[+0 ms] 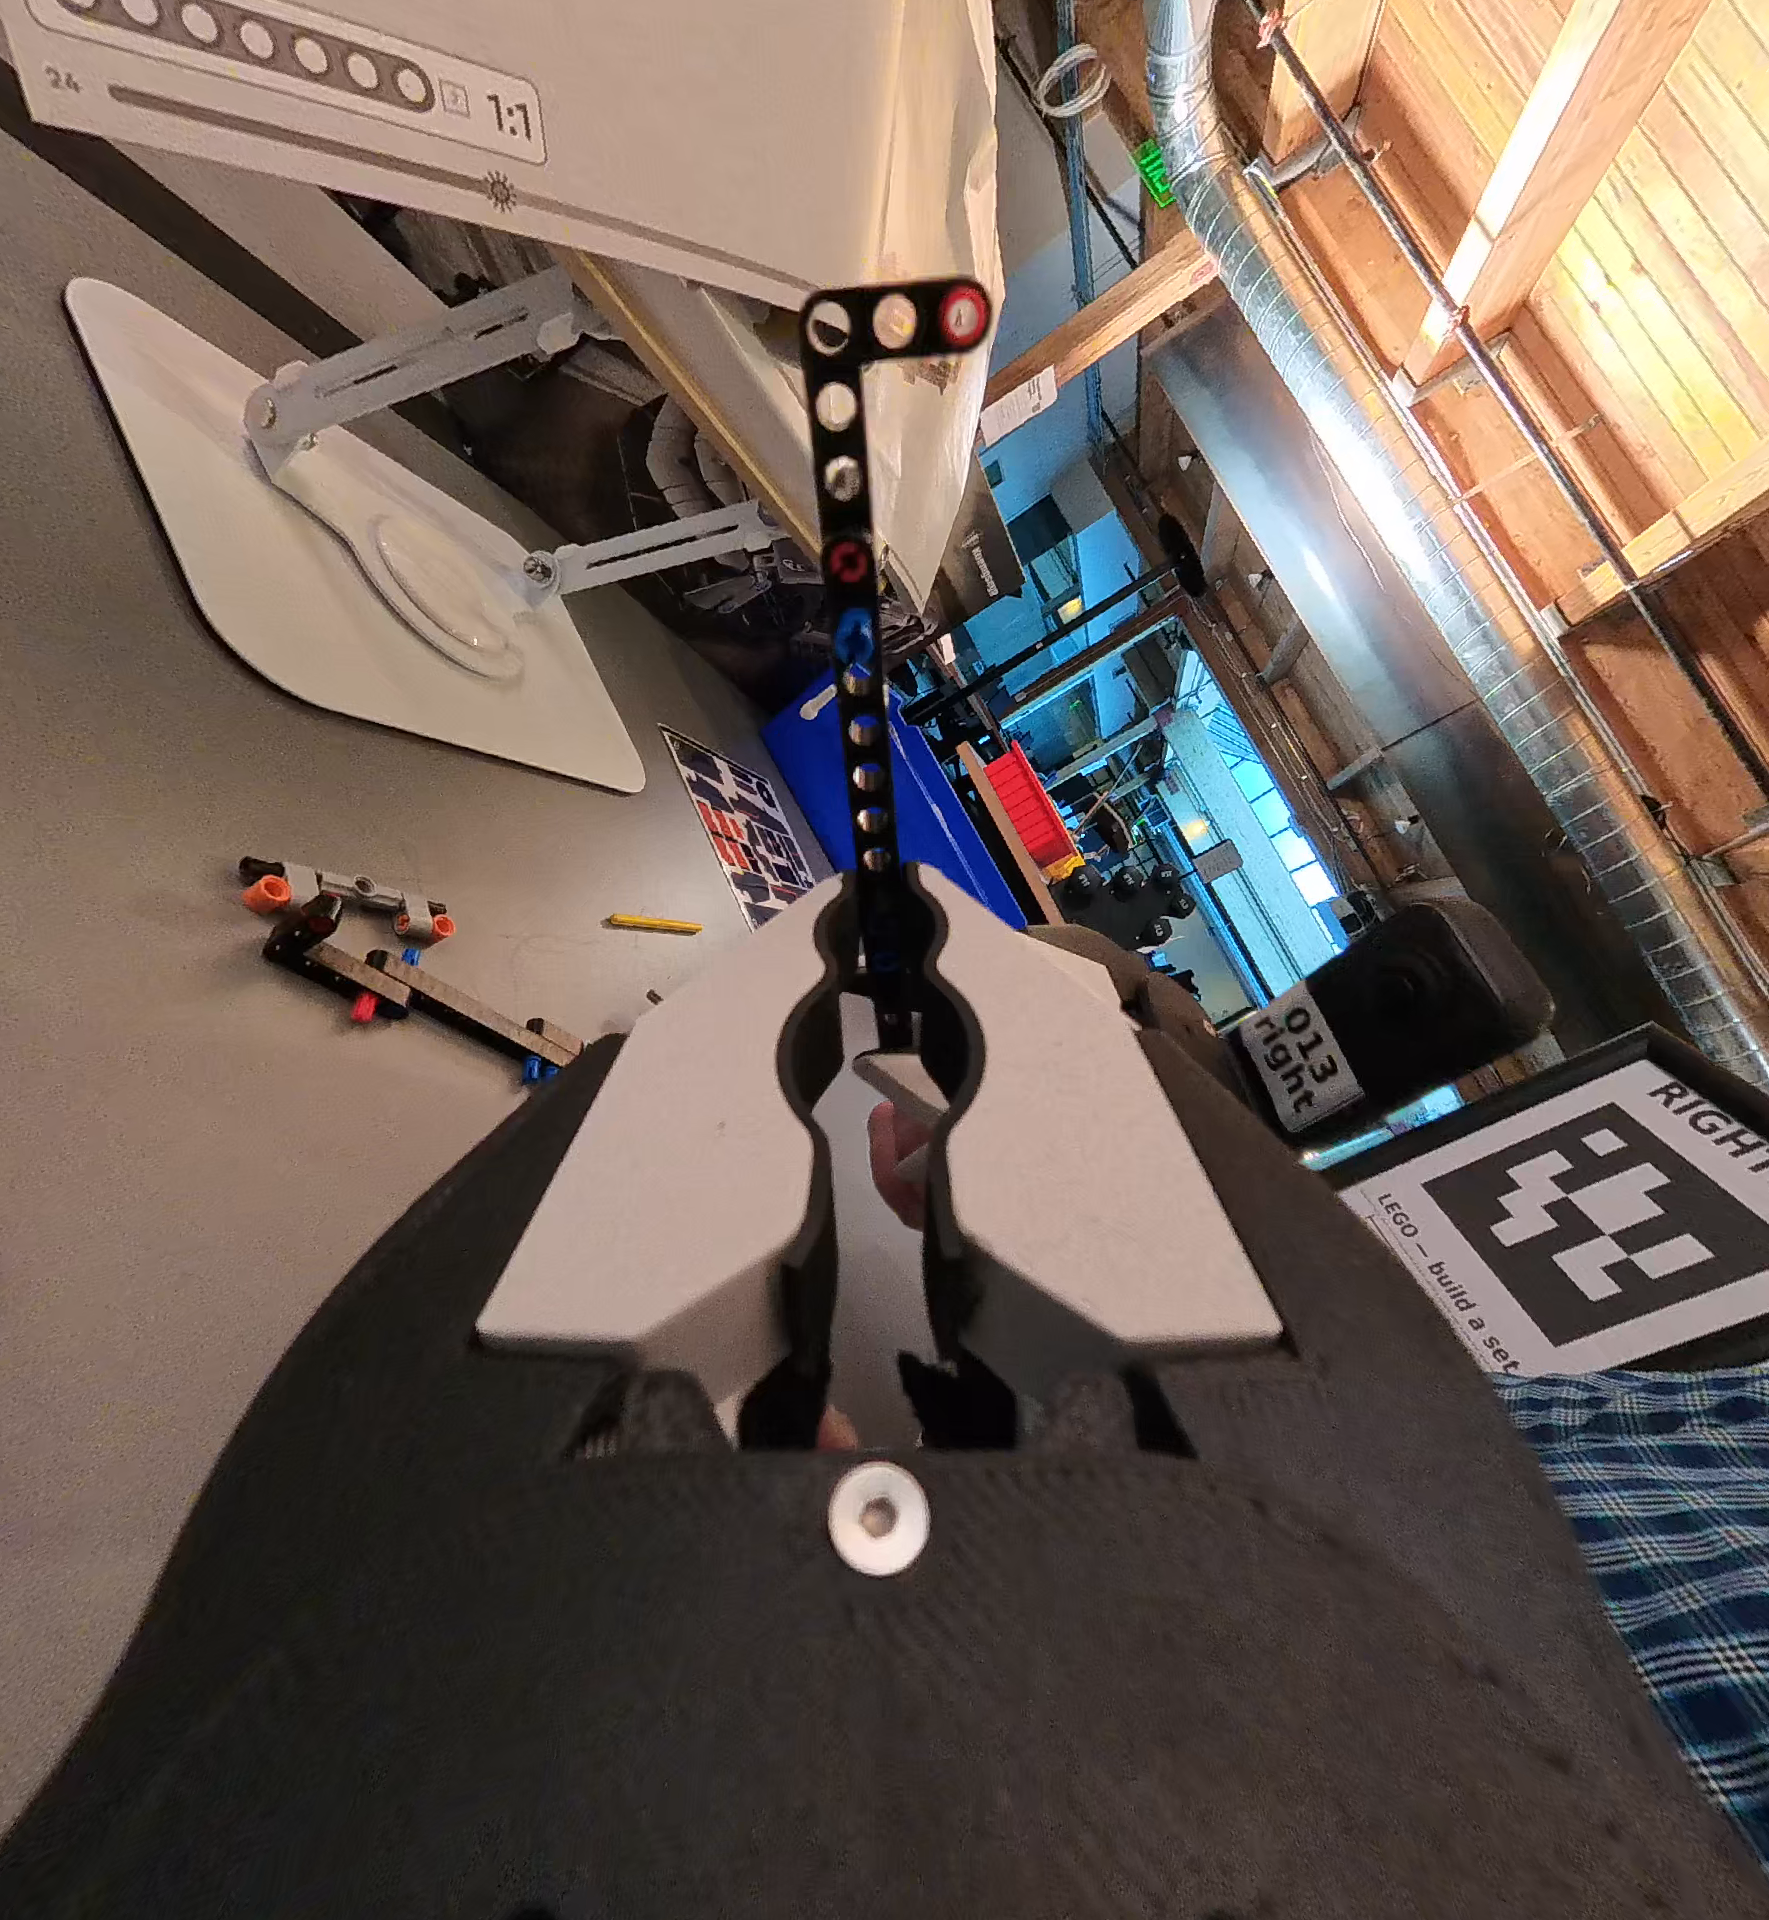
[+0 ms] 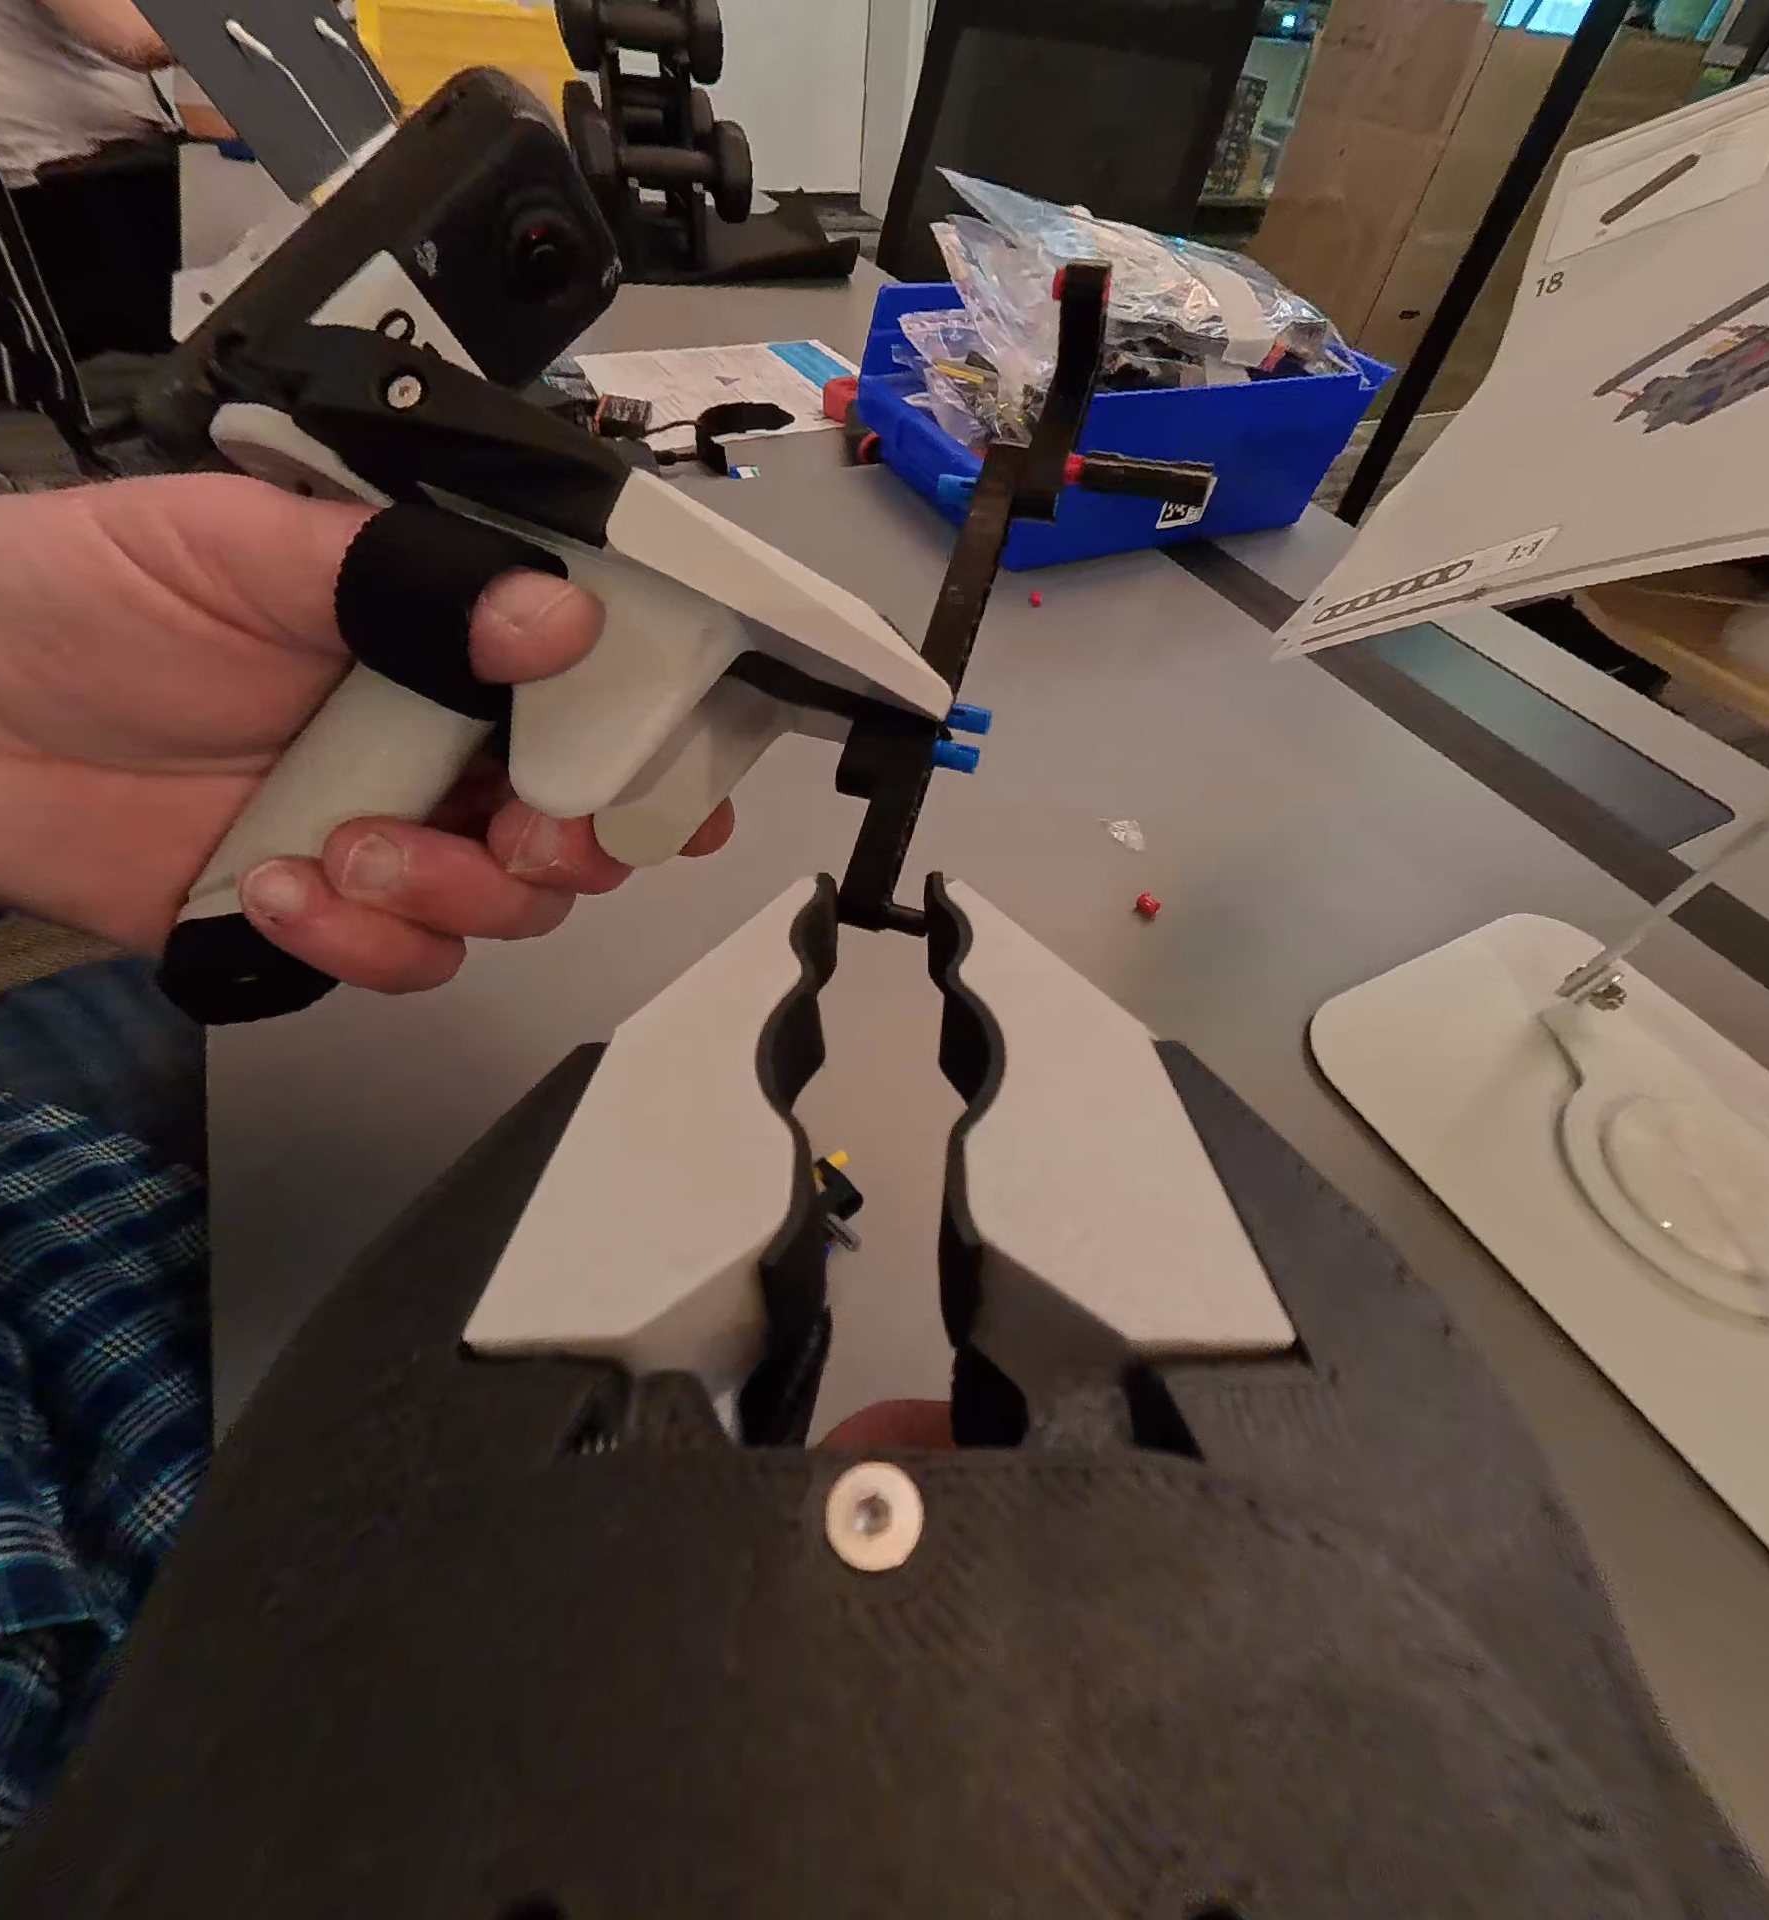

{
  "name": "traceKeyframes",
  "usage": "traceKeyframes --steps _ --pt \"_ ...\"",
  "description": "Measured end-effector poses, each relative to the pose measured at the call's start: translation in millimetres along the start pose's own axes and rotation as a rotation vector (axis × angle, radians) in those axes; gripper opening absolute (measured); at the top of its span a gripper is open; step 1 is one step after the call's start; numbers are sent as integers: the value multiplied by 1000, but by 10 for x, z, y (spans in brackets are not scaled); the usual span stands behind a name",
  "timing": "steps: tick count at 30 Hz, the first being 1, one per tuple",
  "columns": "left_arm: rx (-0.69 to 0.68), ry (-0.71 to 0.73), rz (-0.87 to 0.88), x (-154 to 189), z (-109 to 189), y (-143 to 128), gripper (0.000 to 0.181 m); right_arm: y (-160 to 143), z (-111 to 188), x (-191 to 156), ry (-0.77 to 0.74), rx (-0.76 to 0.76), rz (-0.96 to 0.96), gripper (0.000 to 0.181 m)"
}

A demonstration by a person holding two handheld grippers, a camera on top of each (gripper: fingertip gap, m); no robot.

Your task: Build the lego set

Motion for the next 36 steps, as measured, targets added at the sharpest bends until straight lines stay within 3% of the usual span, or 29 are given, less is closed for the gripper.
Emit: traceKeyframes --steps 5,12,24,26,31,36 --pt "2 -33 14 1 -3 8 8 11 18 31 67 39 -110 14" --pt "27 -114 25 46 -22 16 17 -27 55 171 362 151 -521 14" --pt "73 -187 27 67 -17 12 20 -50 66 186 517 152 -638 14" --pt "120 -200 51 52 14 62 30 -48 68 175 545 151 -653 14" --pt "140 -204 50 30 50 95 9 -49 57 144 590 143 -675 14" --pt "152 -201 64 20 55 88 9 -49 58 155 582 146 -683 15"
Point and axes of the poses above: each gripper's, where its closed fingertips meet, z back along the fingers, y out of its top, x = y × z across the jaws, the point moved 8 cm from there along z, back along the fingers, and after that the axes turned 2 degrees about -z, right-handed, at the moved point
